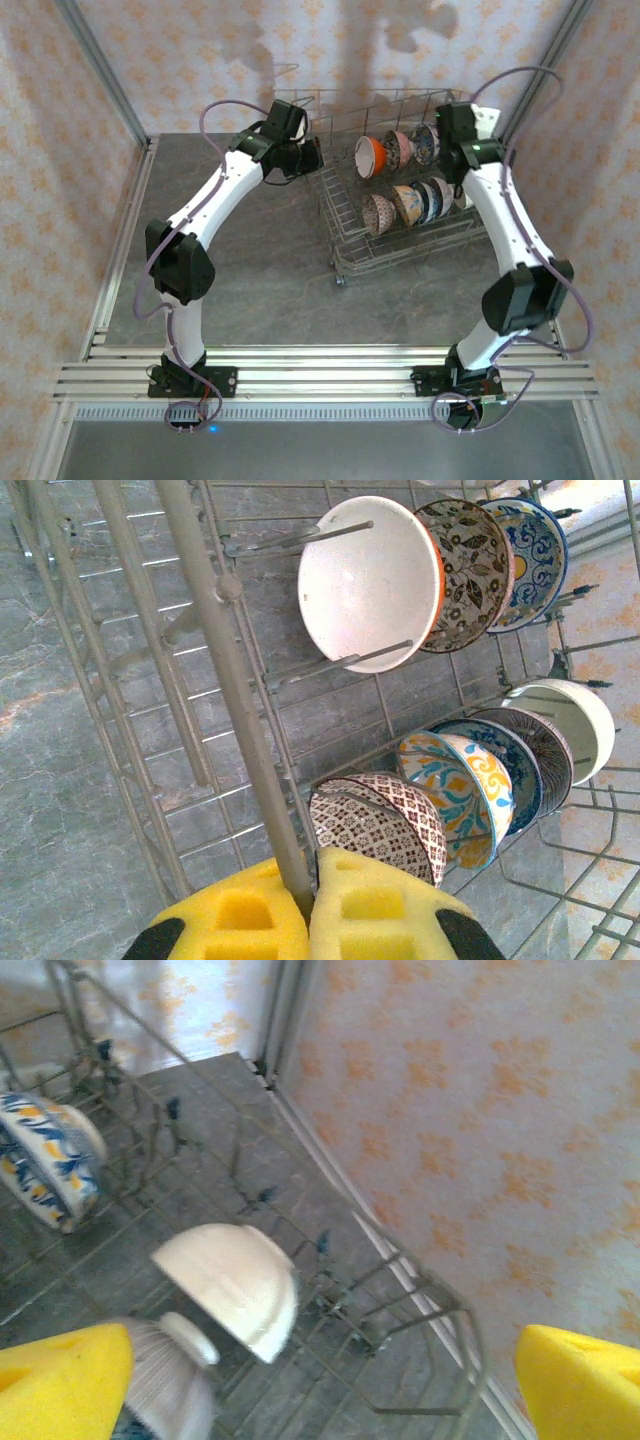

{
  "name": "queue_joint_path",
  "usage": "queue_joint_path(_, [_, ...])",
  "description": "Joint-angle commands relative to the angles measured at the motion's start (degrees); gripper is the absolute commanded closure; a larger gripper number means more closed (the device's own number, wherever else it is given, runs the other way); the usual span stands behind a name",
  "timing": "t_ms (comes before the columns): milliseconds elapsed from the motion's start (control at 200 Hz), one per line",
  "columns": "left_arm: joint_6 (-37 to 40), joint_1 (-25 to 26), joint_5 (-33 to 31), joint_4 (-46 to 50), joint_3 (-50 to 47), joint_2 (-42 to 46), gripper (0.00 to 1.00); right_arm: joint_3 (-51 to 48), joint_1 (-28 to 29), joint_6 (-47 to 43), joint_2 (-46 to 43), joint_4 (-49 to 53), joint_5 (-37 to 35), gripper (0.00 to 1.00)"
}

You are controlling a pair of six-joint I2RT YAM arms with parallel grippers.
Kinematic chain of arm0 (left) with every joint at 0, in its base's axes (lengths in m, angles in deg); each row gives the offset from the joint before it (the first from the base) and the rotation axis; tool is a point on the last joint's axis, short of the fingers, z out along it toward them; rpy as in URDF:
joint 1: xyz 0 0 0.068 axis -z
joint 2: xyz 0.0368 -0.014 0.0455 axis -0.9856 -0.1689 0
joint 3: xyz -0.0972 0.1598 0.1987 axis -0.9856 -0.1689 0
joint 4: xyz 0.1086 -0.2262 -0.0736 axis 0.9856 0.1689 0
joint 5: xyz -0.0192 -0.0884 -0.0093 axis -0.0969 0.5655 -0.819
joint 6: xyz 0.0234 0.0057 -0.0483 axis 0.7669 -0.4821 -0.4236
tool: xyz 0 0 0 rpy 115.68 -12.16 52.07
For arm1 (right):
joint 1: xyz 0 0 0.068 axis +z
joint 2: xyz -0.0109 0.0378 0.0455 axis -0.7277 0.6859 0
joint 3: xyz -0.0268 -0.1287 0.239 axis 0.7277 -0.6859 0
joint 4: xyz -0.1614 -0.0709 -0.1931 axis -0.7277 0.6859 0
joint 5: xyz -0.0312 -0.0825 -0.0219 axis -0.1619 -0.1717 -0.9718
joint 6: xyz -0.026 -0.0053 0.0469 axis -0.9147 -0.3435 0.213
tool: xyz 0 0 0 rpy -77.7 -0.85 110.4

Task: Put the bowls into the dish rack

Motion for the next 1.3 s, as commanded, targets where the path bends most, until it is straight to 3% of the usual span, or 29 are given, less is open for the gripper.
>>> queue_joint_path(0, [4.1, -6.0, -7.3, 0.7, 1.0, 2.5, 1.00, -4.3, -4.4, -0.7, -6.2, -3.2, 4.1, 0.03])
queue_joint_path(290, [13.7, -17.1, -8.8, 5.6, 0.1, 4.1, 1.00, -13.9, -11.4, -4.9, -13.6, -9.9, 8.7, 0.03])
queue_joint_path(370, [17.0, -18.5, -12.0, 7.0, 0.4, 6.6, 1.00, -17.9, -13.0, -5.7, -14.1, -14.2, 10.0, 0.01])
queue_joint_path(390, [17.6, -18.9, -12.1, 6.9, 0.0, 7.2, 0.86, -19.2, -13.5, -5.8, -14.1, -15.3, 10.3, 0.01])
queue_joint_path(430, [18.4, -19.2, -13.0, 5.1, -2.1, 9.5, 0.45, -22.0, -14.4, -5.9, -14.0, -17.6, 10.2, 0.00])
queue_joint_path(480, [19.1, -19.3, -17.2, -0.5, -8.7, 14.8, 0.07, -27.4, -15.5, -7.1, -14.4, -23.8, 11.5, 0.00])
queue_joint_path(500, [19.3, -19.3, -18.8, -4.1, -12.6, 17.6, 0.01, -30.1, -15.9, -7.6, -14.7, -26.5, 12.3, 0.00])
queue_joint_path(611, [20.5, -19.3, -31.6, -25.8, -37.7, 34.7, 0.01, -44.2, -16.1, -7.8, -17.1, -41.0, 16.6, 0.00])
queue_joint_path(716, [24.7, -19.4, -41.4, -30.5, -51.9, 43.4, 0.01, -53.3, -16.0, -5.4, -16.8, -49.3, 21.9, 0.00])
queue_joint_path(771, [26.6, -19.4, -43.5, -34.6, -60.4, 46.2, 0.01, -58.0, -16.0, -3.5, -16.5, -55.0, 24.0, 0.00])
queue_joint_path(881, [27.5, -19.3, -42.3, -49.9, -77.4, 49.2, 0.01, -69.0, -15.1, -0.1, -16.4, -75.7, 28.8, 0.00])
queue_joint_path(961, [28.4, -17.8, -41.5, -57.6, -82.9, 47.2, 0.01, -71.5, -10.9, -4.9, -12.7, -84.3, 30.9, 0.00])
queue_joint_path(1066, [35.9, -13.9, -42.7, -76.6, -89.8, 42.3, 0.01, -76.2, -4.0, -11.4, -4.1, -101.1, 24.7, 0.00])
queue_joint_path(1096, [36.6, -13.0, -44.2, -77.4, -89.5, 41.9, 0.01, -76.5, -2.1, -12.6, -1.7, -105.3, 20.1, 0.00])
queue_joint_path(1171, [38.4, -14.0, -44.1, -80.9, -89.0, 39.8, 0.01, -74.3, -1.9, -9.1, -4.1, -96.6, 13.6, 0.00])
queue_joint_path(1296, [40.0, -14.1, -43.8, -78.1, -90.7, 40.4, 0.00, -73.3, -3.1, -8.0, -3.6, -95.7, 14.7, 0.00])
